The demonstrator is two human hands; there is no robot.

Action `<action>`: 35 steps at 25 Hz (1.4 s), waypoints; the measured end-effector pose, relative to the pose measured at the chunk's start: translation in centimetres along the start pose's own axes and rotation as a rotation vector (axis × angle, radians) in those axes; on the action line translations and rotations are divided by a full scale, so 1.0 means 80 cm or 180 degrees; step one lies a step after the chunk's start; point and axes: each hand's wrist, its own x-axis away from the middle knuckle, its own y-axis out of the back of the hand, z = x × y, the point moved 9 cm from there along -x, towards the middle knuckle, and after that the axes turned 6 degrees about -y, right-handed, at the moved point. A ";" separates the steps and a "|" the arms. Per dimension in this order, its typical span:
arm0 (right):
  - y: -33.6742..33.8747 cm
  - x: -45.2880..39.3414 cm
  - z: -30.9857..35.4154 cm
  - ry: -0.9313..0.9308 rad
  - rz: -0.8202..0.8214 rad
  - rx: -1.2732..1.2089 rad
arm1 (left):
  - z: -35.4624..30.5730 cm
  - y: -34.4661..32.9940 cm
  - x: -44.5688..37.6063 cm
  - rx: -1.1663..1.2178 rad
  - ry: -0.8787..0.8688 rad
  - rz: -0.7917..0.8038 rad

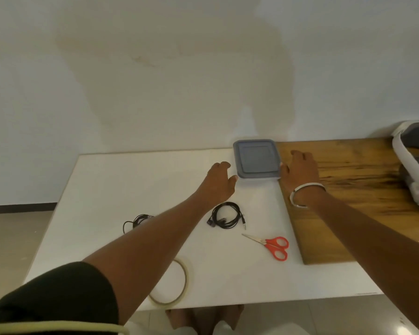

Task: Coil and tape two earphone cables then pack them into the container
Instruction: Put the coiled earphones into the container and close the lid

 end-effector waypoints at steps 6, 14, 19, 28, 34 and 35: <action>-0.030 -0.015 -0.044 -0.0646 0.0685 -0.0701 | 0.007 -0.029 -0.033 0.0418 0.0518 0.0009; -0.051 -0.016 -0.021 -0.0542 0.0692 -0.1239 | 0.036 -0.035 -0.038 0.1203 0.0983 -0.0363; -0.061 0.003 0.008 -0.0457 0.0729 -0.1410 | 0.058 -0.012 -0.012 0.1251 0.1103 -0.0514; -0.091 0.072 0.091 -0.0170 0.1000 -0.1179 | 0.122 0.046 0.077 0.1296 0.1395 -0.0753; -0.103 0.122 0.134 -0.0080 0.1111 -0.0972 | 0.155 0.081 0.135 0.1217 0.1547 -0.0817; -0.104 0.128 0.137 -0.0068 0.1121 -0.0921 | 0.158 0.084 0.140 0.1132 0.1547 -0.0775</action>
